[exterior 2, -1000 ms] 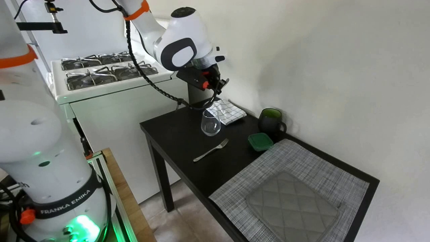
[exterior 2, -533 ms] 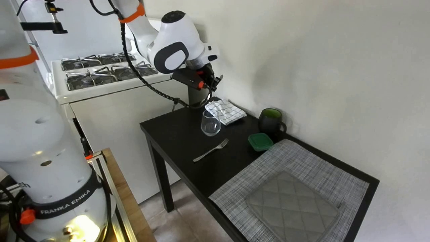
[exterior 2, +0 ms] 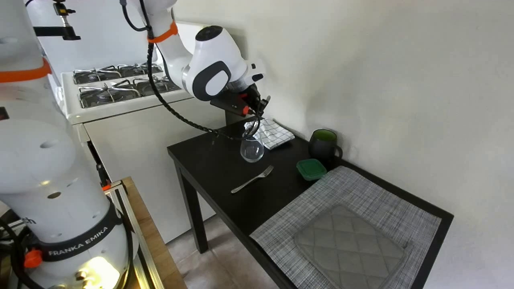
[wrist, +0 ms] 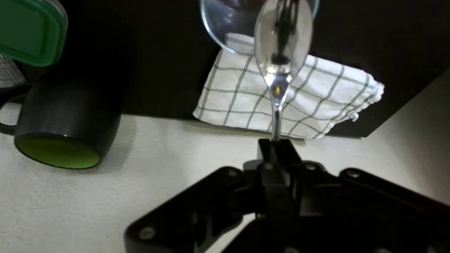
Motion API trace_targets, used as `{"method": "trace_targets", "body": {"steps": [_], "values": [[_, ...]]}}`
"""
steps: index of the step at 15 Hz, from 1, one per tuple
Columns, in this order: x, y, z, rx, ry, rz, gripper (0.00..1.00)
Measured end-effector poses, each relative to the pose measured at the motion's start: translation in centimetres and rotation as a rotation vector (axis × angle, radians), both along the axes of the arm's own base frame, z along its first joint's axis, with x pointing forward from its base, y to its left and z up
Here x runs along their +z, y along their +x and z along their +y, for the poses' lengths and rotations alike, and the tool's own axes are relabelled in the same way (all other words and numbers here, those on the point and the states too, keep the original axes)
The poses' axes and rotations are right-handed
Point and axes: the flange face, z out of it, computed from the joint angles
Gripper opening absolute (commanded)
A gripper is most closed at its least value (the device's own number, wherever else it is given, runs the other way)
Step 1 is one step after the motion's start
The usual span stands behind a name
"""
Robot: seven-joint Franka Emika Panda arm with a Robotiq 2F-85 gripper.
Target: Place the cutlery in the cup
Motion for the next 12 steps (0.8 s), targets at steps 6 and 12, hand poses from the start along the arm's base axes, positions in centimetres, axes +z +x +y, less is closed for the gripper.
{"method": "trace_targets", "body": {"steps": [6,12], "values": [[-1.9,0.0,-1.5,-0.013,-0.004,-0.009,0.02],[-2.8,-0.1,-1.7,-0.014,0.022,-0.011,0.02]]}}
